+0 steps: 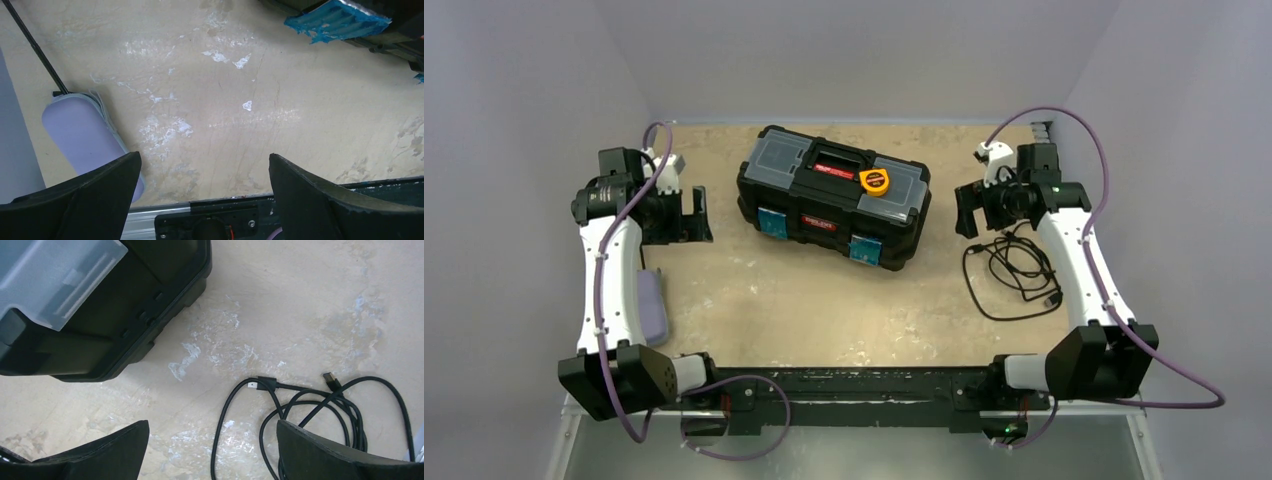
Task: Open the umbrella
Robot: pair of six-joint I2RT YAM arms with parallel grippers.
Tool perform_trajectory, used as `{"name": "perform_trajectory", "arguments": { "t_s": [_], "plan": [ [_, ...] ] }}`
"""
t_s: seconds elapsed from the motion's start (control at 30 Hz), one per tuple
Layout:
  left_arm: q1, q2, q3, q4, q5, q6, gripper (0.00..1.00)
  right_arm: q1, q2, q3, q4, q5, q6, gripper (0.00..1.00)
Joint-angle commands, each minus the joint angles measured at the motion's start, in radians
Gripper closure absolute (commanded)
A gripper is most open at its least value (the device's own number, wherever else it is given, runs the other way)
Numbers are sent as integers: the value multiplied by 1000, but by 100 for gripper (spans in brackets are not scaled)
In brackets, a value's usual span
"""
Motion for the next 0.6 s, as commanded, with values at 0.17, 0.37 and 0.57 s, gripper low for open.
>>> {"name": "perform_trajectory", "arguments": {
  "t_s": [0.17,0.37,0.57],
  "plan": [
    [-4,256,330,41,-158,-76,0,154,32,301,-83,63,-158,1],
    [-38,436,455,155,-275,-97,0,352,30,414,-144,83,-264,1],
    [-93,588,454,224,-274,-116,0,573,-22,379,-153,18,-360,1]
  ]
}}
